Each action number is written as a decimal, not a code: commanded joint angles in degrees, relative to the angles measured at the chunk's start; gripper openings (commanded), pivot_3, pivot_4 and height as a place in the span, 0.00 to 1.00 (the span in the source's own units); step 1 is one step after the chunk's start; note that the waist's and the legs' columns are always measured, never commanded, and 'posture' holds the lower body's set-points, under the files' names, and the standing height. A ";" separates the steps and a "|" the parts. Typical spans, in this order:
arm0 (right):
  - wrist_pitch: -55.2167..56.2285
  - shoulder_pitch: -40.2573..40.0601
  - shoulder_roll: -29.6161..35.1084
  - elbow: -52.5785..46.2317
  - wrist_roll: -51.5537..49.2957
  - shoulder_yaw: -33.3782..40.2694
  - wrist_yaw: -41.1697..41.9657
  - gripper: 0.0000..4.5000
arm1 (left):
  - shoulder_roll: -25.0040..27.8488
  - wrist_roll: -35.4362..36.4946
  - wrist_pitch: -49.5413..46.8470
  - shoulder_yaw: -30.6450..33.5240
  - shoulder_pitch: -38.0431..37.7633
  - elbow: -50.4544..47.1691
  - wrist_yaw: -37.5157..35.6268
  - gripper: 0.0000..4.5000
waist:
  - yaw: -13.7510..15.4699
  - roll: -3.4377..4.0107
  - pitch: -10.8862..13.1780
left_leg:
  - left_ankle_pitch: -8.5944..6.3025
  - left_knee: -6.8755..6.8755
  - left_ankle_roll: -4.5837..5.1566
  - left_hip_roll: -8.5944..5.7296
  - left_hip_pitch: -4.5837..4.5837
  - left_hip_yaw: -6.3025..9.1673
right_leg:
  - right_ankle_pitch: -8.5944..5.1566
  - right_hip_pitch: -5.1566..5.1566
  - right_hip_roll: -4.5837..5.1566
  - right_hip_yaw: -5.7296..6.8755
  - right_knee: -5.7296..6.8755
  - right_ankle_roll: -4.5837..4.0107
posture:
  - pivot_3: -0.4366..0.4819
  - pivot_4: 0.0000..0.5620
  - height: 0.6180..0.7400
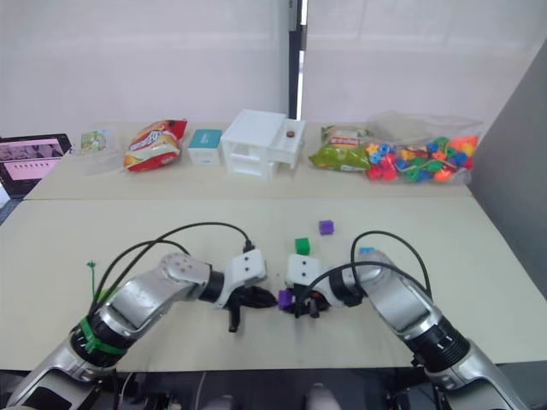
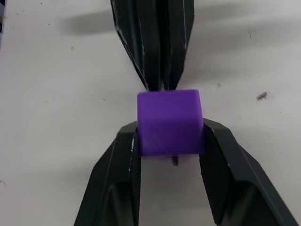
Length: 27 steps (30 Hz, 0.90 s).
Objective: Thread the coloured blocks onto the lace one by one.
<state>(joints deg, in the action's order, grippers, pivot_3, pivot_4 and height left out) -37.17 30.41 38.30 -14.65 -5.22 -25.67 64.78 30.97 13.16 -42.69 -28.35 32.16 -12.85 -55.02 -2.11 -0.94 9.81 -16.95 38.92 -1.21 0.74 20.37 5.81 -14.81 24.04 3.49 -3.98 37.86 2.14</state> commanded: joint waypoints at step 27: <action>-0.10 -1.27 -1.54 -4.44 -0.75 0.01 -1.13 0.27 | 2.09 -3.98 12.42 5.66 -4.65 1.90 -7.19 0.80 | 0.07 -0.02 -0.02 | 0.04 0.03 -0.06 0.03 -0.12 0.06 | 0.01 -0.24 -0.06 0.03 -0.22 0.04 | 0.48 0.27 1.00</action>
<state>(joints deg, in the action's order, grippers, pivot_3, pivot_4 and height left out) -38.19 29.29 36.24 -17.54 -5.47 -26.47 63.68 31.81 7.72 -29.16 -25.54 27.86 -8.61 -61.57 -2.05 -0.95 9.79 -16.92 38.95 -1.27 0.77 20.33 5.86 -14.80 23.92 3.43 -3.95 37.72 2.18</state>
